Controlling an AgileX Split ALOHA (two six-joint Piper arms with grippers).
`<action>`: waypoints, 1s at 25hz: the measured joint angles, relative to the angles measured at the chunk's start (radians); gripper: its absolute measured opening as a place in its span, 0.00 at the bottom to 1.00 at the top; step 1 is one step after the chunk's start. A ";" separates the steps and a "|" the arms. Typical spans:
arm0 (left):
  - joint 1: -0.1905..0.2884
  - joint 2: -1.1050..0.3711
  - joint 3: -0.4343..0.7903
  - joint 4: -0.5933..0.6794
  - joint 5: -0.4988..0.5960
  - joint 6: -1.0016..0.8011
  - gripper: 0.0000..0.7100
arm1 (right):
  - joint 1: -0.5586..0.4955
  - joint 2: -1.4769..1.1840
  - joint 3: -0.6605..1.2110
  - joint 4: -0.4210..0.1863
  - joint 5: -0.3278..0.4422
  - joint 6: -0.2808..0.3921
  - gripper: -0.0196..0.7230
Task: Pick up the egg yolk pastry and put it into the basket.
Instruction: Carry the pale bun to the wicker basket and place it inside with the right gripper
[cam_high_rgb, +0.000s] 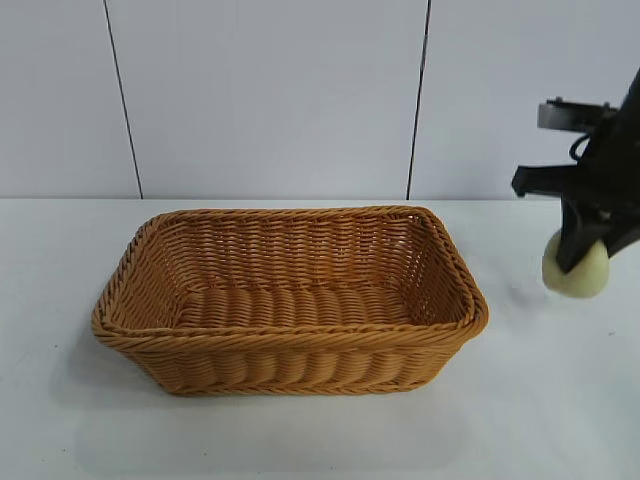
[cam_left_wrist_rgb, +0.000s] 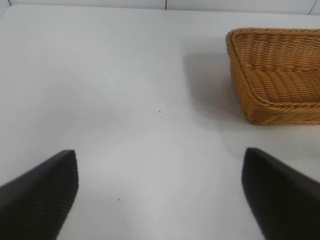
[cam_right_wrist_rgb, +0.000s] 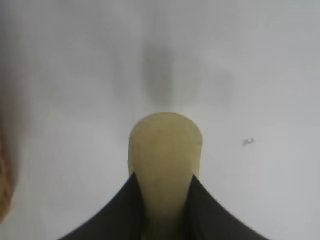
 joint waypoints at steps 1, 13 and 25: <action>0.000 0.000 0.000 0.000 0.000 0.000 0.91 | 0.000 -0.005 -0.015 0.001 0.012 0.000 0.19; 0.000 0.000 0.000 0.000 0.000 0.000 0.91 | 0.248 -0.017 -0.064 0.004 0.032 0.008 0.19; 0.000 0.000 0.000 0.000 0.000 0.000 0.91 | 0.571 0.031 -0.067 0.010 -0.128 0.060 0.19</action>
